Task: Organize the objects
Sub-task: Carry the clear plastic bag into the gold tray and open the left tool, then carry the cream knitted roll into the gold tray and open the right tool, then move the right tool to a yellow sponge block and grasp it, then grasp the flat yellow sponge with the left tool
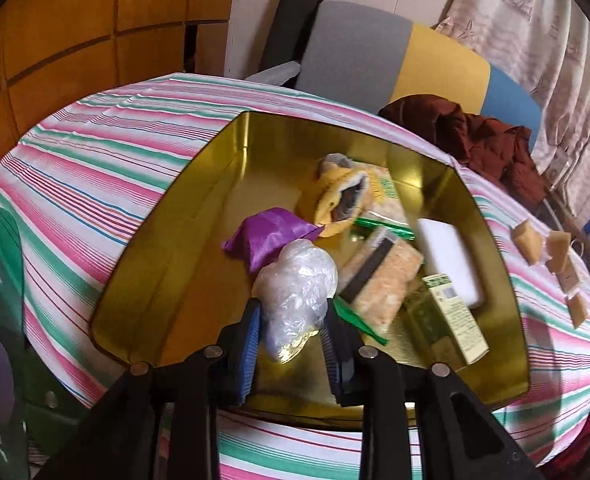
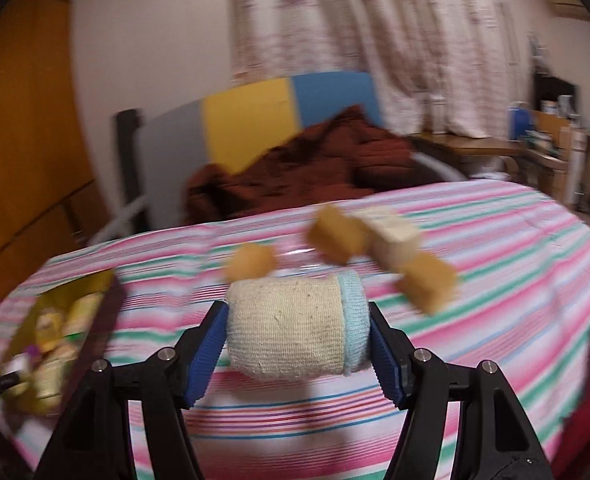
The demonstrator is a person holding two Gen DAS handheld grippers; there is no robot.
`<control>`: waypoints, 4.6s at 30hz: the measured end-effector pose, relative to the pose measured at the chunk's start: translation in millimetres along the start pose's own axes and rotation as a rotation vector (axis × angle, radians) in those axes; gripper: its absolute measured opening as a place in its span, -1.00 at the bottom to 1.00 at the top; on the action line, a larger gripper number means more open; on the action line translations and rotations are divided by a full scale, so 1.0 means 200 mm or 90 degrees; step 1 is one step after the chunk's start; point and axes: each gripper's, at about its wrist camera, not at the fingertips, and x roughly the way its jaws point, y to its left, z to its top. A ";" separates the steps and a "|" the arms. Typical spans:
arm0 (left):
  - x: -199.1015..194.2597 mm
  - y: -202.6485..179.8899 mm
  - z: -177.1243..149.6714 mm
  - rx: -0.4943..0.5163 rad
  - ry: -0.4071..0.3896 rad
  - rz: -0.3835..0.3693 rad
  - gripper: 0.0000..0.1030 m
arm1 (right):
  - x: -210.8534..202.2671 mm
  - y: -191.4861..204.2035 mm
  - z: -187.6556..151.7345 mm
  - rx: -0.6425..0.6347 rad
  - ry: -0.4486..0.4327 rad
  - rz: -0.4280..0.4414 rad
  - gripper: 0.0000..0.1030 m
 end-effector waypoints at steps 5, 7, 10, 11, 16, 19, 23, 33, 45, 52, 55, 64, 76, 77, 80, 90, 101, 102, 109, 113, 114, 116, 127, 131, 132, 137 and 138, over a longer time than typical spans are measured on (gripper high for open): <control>-0.05 0.01 -0.02 -0.002 -0.016 -0.014 -0.16 | 0.00 0.37 -0.06 -0.026 0.040 0.136 0.31; -0.08 0.02 -0.03 -0.011 -0.022 -0.024 -0.16 | 0.02 0.53 -0.09 -0.048 0.061 0.176 0.31; -0.14 0.09 -0.03 -0.058 -0.054 -0.018 -0.15 | 0.03 0.73 -0.15 -0.091 0.088 0.217 0.31; -0.16 0.13 -0.02 -0.088 -0.067 -0.010 -0.16 | 0.03 0.79 -0.17 -0.104 0.095 0.228 0.31; -0.27 0.29 0.01 -0.193 -0.118 0.002 -0.16 | 0.06 1.06 -0.26 -0.169 0.134 0.282 0.31; -0.29 0.32 0.02 -0.199 -0.134 0.017 -0.15 | 0.11 1.19 -0.31 -0.204 0.171 0.305 0.32; -0.31 0.35 0.03 -0.214 -0.139 0.017 -0.16 | 0.20 1.30 -0.35 -0.223 0.212 0.313 0.35; -0.34 0.32 0.04 -0.205 -0.156 0.012 -0.16 | 0.27 1.32 -0.30 -0.187 0.216 0.315 0.73; -0.36 0.09 0.02 -0.113 -0.156 -0.041 -0.15 | 0.14 1.07 -0.20 -0.178 0.144 0.247 0.73; -0.35 -0.08 -0.02 -0.051 -0.135 -0.077 -0.15 | 0.18 0.84 -0.16 -0.148 0.143 0.183 0.73; -0.34 -0.17 -0.05 -0.003 -0.125 -0.087 -0.15 | 0.20 0.72 -0.16 -0.143 0.141 0.149 0.73; -0.30 -0.40 -0.12 0.084 -0.075 -0.134 -0.15 | 0.27 0.23 -0.14 -0.102 0.145 0.030 0.73; -0.29 -0.72 -0.18 0.182 -0.022 -0.213 -0.15 | 0.33 -0.48 0.06 -0.063 0.078 -0.188 0.81; -0.29 -0.75 -0.18 0.187 -0.015 -0.221 -0.15 | 0.34 -0.55 0.08 -0.055 0.076 -0.198 0.81; -0.27 -0.81 -0.18 0.195 0.005 -0.239 -0.15 | 0.41 -0.68 0.16 -0.046 0.085 -0.214 0.82; -0.21 -0.97 -0.17 0.214 0.055 -0.263 -0.15 | 0.66 -0.85 0.18 -0.039 0.143 -0.188 0.73; -0.06 -1.23 -0.09 0.248 0.082 -0.260 -0.13 | 0.67 -0.87 0.12 -0.027 0.151 -0.196 0.17; -0.05 -1.26 -0.07 0.254 0.083 -0.266 -0.12 | 0.67 -0.87 0.12 -0.026 0.151 -0.197 0.17; 0.16 -1.55 0.08 0.321 0.076 -0.276 0.62 | 0.64 -0.86 0.10 -0.017 0.131 -0.202 0.17; 0.33 -1.71 0.18 0.350 0.086 -0.256 0.62 | 0.63 -0.86 0.10 -0.015 0.126 -0.205 0.17; 0.37 -1.74 0.19 0.356 0.086 -0.244 0.62 | 0.63 -0.86 0.10 -0.015 0.125 -0.206 0.17; 0.46 -1.79 0.23 0.359 0.094 -0.224 0.62 | 0.63 -0.86 0.10 -0.014 0.123 -0.209 0.17; 0.71 -1.98 0.25 0.358 0.101 -0.170 0.60 | 0.63 -0.87 0.09 -0.012 0.120 -0.212 0.17; 0.74 -1.98 0.22 0.358 0.078 -0.147 0.28 | 0.63 -0.87 0.09 -0.011 0.120 -0.213 0.17; 0.74 -1.98 0.22 0.364 0.068 -0.141 0.20 | 0.63 -0.87 0.09 -0.011 0.120 -0.213 0.17; 0.71 -1.92 0.22 0.361 0.057 -0.175 0.07 | 0.64 -0.87 0.09 -0.012 0.119 -0.216 0.17; 0.70 -1.91 0.21 0.356 0.052 -0.178 0.05 | 0.64 -0.87 0.09 -0.013 0.118 -0.216 0.17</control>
